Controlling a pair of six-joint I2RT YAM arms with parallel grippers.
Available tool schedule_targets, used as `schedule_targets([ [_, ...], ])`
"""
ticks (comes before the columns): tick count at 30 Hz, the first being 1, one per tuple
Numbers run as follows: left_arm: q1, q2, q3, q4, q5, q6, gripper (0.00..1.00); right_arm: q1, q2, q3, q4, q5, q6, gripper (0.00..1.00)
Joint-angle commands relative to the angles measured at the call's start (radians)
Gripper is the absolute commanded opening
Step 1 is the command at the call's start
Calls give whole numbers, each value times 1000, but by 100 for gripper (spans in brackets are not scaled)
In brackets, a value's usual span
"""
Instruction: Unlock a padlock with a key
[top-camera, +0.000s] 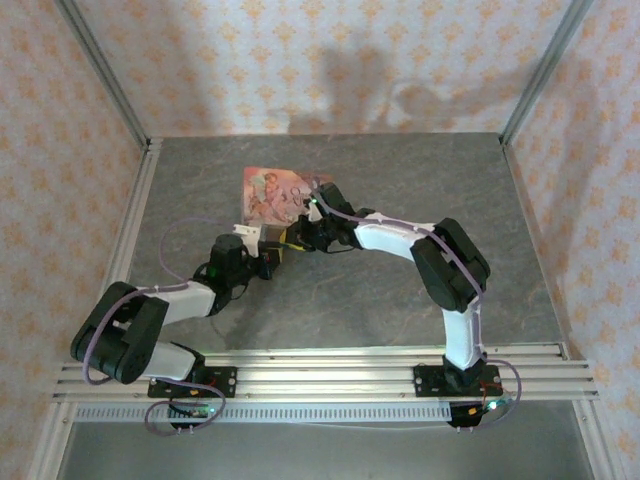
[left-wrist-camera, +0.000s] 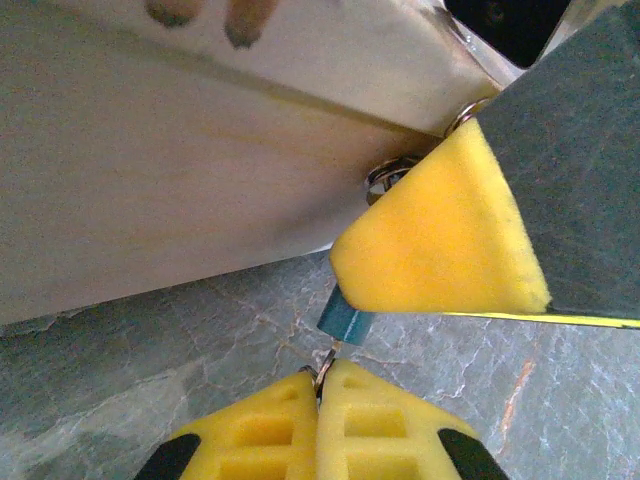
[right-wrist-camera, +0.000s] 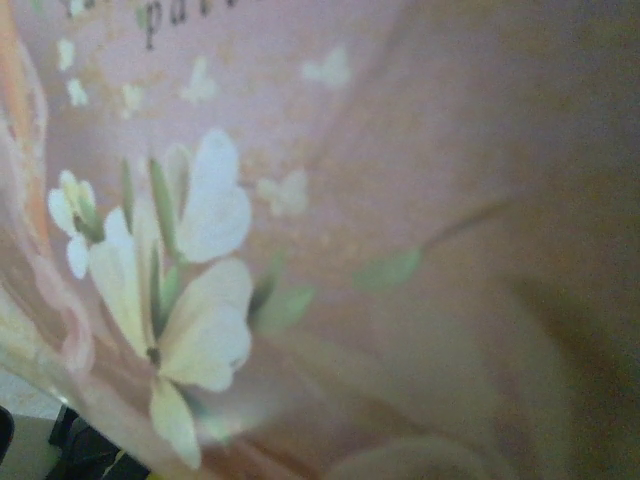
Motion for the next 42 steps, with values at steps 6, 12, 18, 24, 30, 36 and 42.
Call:
schedule_targets([
  [6, -28, -25, -56, -64, 20, -1, 0, 23, 49, -46, 79, -65, 159, 12],
  [12, -28, -30, -60, -78, 13, 0, 0, 25, 40, -60, 94, -53, 169, 28],
  [18, -29, -34, -63, -92, 4, 0, 0, 25, 12, -86, 105, -22, 175, 40],
  [24, -28, -41, -60, -112, -22, -7, 0, 25, -27, -124, 119, 38, 181, 40],
  [30, -29, -45, -60, -118, -31, -12, 0, 45, -96, -178, 90, 176, 179, 42],
  [36, -29, -50, -58, -127, -20, -15, 0, 93, -119, -216, 121, 271, 186, 46],
  [42, -29, -76, -57, -150, -15, -18, 0, 125, -107, -259, 248, 319, 240, 48],
])
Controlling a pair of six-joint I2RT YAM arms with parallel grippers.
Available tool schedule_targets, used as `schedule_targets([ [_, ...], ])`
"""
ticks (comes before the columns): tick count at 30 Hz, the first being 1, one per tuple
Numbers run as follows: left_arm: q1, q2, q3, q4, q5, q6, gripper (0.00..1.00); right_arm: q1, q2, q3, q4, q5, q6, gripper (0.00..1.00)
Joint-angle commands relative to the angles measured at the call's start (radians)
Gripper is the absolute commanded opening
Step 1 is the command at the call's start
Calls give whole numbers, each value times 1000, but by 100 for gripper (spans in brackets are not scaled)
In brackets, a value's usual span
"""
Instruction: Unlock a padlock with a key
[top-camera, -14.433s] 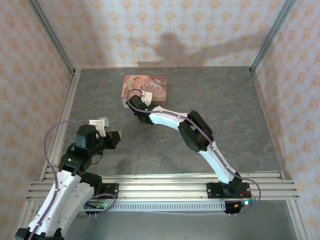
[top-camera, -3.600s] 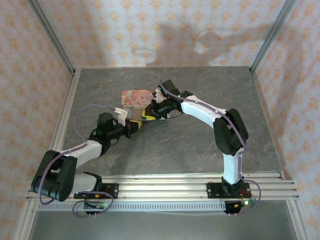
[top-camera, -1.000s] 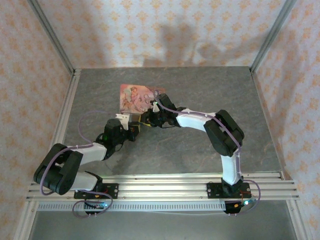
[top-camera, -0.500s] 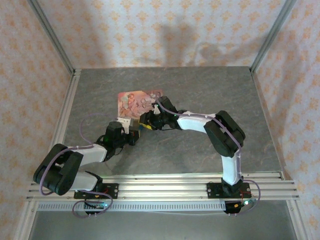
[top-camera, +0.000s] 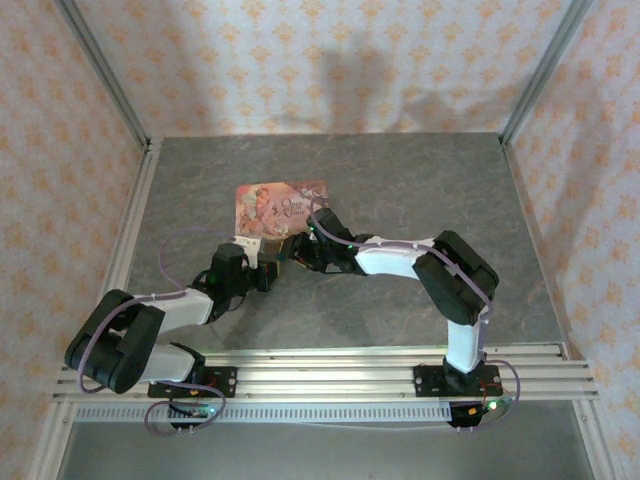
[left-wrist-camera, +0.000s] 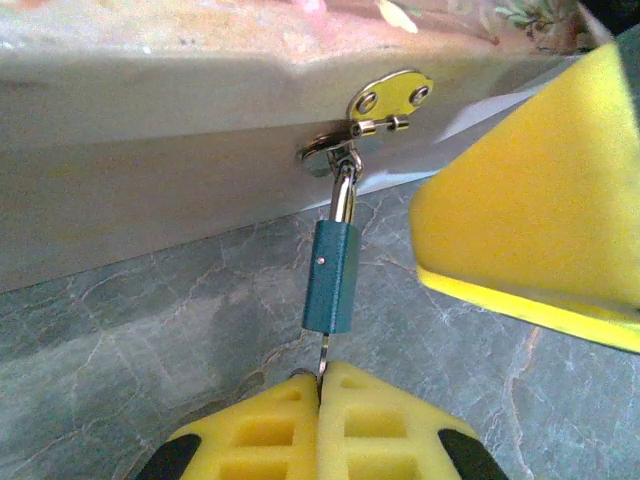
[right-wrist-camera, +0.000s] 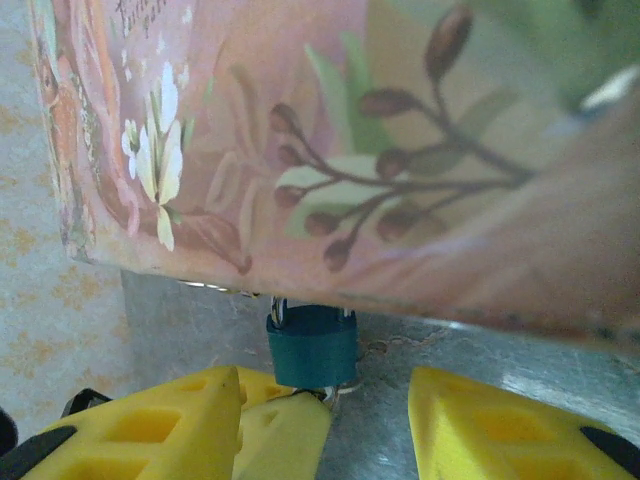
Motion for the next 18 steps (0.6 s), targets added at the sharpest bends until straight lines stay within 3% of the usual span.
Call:
schedule_targets([
  [1, -7, -30, -7, -50, 8, -12, 0, 22, -10, -35, 53, 62, 55, 48],
  [18, -7, -43, 1, -77, 26, -14, 0, 61, 63, -51, 166, 83, 152, 51],
])
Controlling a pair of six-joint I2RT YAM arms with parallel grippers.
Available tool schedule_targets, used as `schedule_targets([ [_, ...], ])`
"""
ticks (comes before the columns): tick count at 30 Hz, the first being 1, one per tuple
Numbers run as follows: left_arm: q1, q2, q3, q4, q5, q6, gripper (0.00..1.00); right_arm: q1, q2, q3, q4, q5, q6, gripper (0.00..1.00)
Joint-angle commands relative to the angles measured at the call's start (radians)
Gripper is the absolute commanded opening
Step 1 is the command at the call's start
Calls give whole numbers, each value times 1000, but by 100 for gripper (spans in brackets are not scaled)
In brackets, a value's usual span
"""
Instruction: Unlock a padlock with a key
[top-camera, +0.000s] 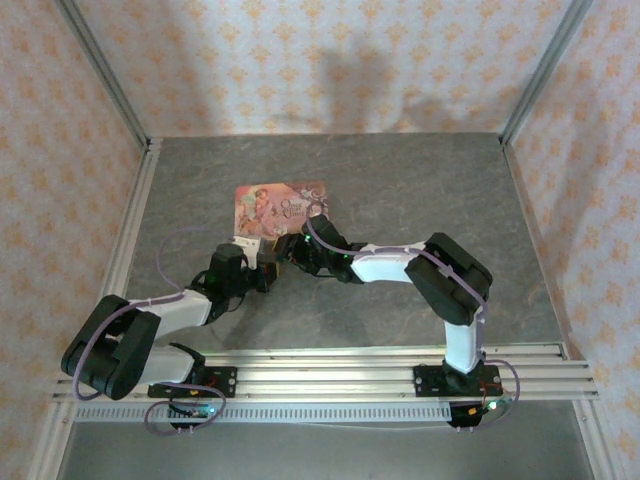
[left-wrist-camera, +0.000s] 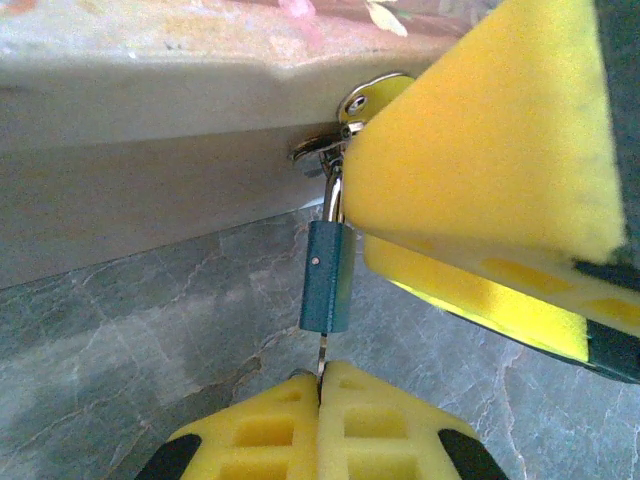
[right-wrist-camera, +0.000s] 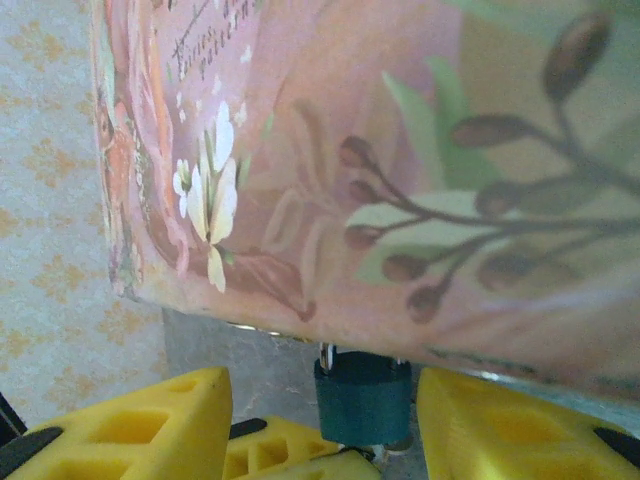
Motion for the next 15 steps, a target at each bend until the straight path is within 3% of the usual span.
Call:
schedule_targets([
  [1, -7, -13, 1, -34, 21, -14, 0, 20, 37, -19, -3, 3, 55, 51],
  [15, -8, -16, 4, -38, 26, -11, 0, 36, 35, -17, -114, 72, 63, 52],
])
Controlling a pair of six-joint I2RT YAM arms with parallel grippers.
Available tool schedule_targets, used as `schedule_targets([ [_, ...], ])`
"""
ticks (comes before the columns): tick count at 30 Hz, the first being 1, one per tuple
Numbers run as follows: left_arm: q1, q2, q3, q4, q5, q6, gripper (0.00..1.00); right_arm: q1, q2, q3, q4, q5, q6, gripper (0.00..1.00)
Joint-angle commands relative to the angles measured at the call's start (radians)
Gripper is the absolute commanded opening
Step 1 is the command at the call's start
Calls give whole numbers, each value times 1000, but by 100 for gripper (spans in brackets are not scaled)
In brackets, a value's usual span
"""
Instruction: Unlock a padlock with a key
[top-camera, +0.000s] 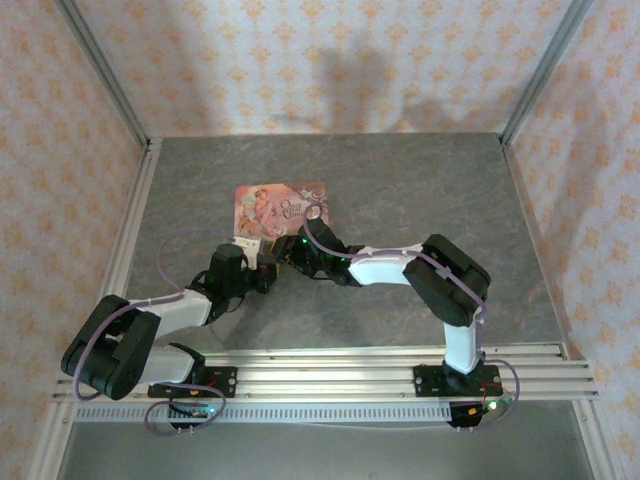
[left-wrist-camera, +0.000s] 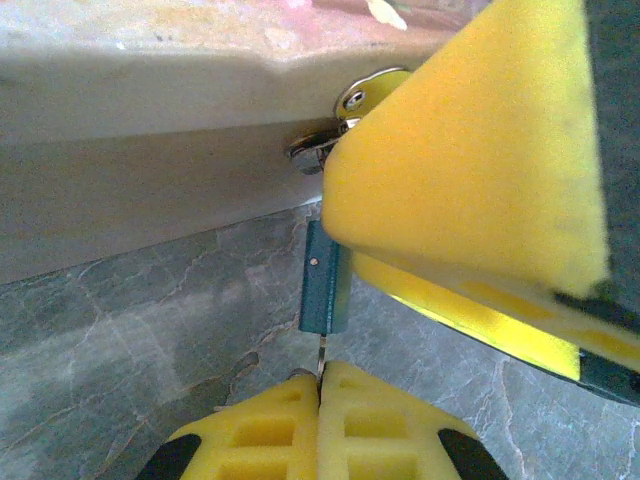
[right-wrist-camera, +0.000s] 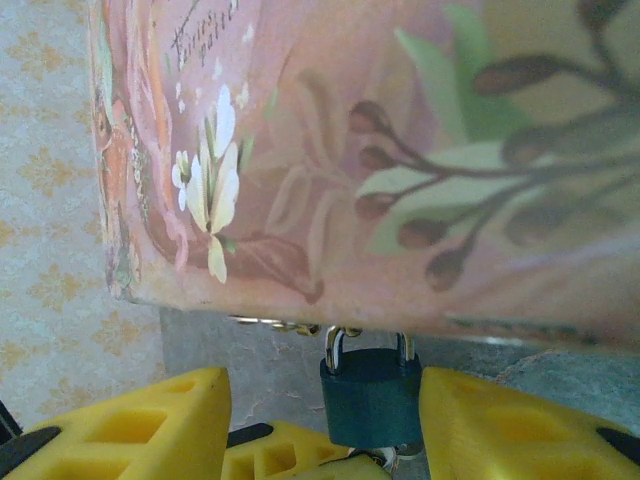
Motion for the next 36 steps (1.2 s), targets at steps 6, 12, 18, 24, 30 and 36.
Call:
schedule_targets([
  [6, -7, -20, 3, -33, 18, -11, 0, 15, 40, -3, -134, 35, 33, 52],
  [12, -8, -34, 2, -43, 22, -11, 0, 25, 36, -11, -158, 75, 14, 52],
  [18, -8, -45, -1, -49, 25, -9, 0, 30, 49, -13, -121, 72, 13, 48],
  [24, -6, -48, -6, -49, 27, -8, 0, 29, 54, -9, -100, 63, 18, 45],
  [30, -6, -56, -4, -51, 30, -13, 0, 30, 58, -16, -97, 60, 22, 46],
  [36, -7, -80, -4, -69, 31, -10, 0, 30, 76, -11, -82, 50, 26, 30],
])
